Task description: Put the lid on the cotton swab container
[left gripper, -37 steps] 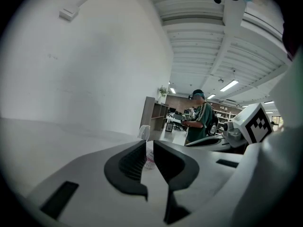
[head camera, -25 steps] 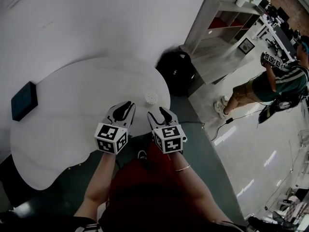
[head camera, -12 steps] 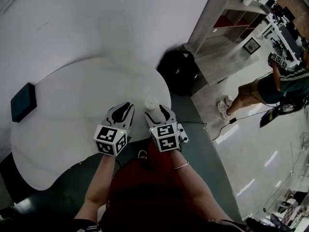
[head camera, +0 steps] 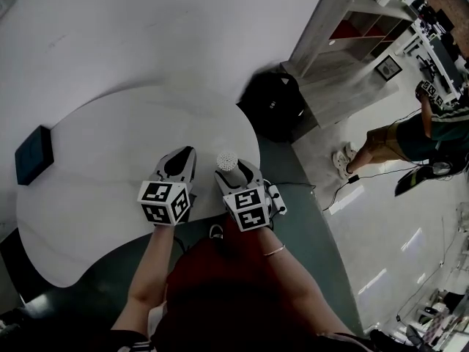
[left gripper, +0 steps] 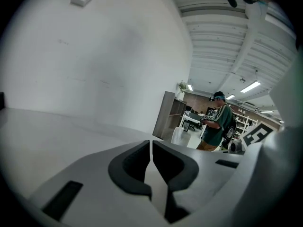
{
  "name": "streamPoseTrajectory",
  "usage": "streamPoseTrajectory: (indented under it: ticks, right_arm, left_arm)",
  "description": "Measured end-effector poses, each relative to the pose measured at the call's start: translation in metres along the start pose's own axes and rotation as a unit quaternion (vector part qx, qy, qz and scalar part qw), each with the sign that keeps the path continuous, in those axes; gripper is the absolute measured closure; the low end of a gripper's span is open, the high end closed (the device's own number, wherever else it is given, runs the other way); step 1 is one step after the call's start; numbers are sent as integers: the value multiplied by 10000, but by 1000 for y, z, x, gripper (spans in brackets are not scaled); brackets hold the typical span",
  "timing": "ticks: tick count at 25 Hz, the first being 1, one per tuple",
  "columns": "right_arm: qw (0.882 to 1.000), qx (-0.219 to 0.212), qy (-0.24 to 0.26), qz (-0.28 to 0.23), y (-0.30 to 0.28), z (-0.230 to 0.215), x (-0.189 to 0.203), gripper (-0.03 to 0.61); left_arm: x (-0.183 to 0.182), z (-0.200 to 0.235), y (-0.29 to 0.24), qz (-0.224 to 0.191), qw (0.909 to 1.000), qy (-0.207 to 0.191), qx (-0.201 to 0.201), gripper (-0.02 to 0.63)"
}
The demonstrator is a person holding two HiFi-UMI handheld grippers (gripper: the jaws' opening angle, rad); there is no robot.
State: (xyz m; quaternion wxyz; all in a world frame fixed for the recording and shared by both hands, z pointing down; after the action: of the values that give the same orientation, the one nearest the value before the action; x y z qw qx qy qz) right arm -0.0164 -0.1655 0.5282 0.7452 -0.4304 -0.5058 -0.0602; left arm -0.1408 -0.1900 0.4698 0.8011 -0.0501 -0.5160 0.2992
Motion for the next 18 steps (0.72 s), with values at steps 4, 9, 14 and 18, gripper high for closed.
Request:
streamPoseTrajectory:
  ticks: [4, 9, 14, 18]
  right_arm:
    - [10000, -67, 49, 31, -4, -1, 1, 307]
    - [9999, -104, 98, 83, -6, -3, 2, 310]
    - [9998, -121, 122, 137, -6, -5, 2, 325]
    - [9998, -105, 112, 150, -7, -5, 2, 325]
  left_arm:
    - [-10, 3, -20, 87, 9999, -31, 89, 586]
    - [-24, -4, -43, 291, 9984, -145, 469, 586]
    - [-27, -14, -57, 642, 9932, -321, 921, 588]
    - [-26, -20, -54, 697, 9910, -314, 1095, 589]
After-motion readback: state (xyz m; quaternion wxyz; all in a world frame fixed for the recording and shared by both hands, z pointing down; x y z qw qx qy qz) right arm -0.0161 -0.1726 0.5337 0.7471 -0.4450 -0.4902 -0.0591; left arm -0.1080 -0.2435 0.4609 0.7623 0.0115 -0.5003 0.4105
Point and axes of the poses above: the fingertips, and each gripper's own axes: y backward along the fingers, z to its left, x out of its underside, the point moved 4 cm from there along y, backward along the fingers, and after that the axes turned 15 degrees about y, right-handed, at the moved point
